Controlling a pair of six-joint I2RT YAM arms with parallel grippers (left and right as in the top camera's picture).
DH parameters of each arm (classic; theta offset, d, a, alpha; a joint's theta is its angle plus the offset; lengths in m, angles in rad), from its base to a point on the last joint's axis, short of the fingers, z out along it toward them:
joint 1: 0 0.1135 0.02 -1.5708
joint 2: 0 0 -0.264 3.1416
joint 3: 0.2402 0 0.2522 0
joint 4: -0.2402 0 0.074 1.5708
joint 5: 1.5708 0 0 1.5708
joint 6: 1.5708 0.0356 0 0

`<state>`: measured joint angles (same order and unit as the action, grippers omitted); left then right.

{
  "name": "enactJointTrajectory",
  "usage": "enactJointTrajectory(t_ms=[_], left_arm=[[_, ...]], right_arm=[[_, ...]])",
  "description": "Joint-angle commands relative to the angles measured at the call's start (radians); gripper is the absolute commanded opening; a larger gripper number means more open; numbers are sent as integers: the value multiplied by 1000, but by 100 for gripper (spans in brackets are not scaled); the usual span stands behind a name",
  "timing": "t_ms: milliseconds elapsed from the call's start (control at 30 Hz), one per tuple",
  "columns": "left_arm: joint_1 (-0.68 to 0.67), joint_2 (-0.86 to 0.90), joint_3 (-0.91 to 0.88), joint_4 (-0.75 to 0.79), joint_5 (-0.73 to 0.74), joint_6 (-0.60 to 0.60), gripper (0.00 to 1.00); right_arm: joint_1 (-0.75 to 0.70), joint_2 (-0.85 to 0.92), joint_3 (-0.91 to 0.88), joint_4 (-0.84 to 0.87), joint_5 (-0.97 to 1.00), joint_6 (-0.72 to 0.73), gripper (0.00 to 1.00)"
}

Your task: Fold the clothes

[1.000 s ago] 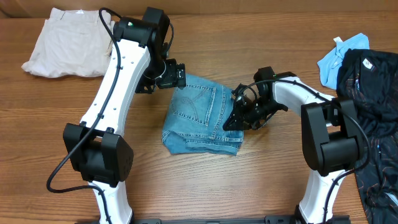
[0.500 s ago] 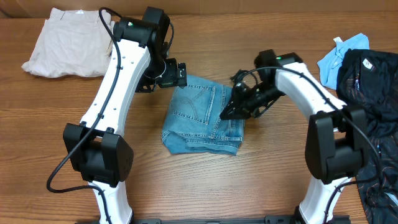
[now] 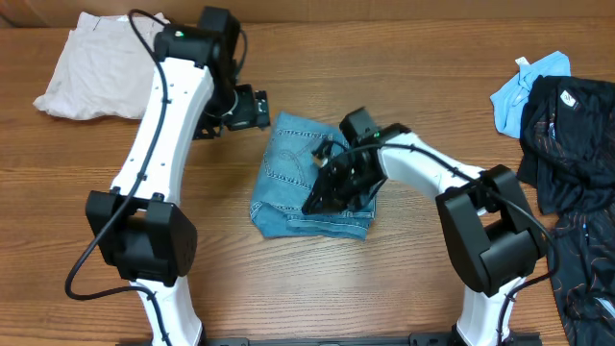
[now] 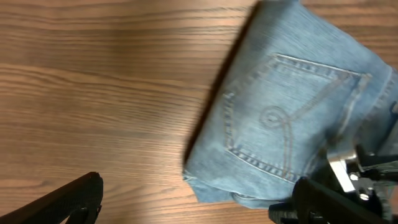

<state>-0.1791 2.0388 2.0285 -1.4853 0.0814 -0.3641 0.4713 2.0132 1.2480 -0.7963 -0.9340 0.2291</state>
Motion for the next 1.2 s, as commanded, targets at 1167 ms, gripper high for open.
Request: enactJointTrajectory(t_ms=[1167], left_arm=[[30, 2, 2, 4, -63, -37, 100]], right_arm=[[-41, -62, 165, 336, 175, 297, 24]])
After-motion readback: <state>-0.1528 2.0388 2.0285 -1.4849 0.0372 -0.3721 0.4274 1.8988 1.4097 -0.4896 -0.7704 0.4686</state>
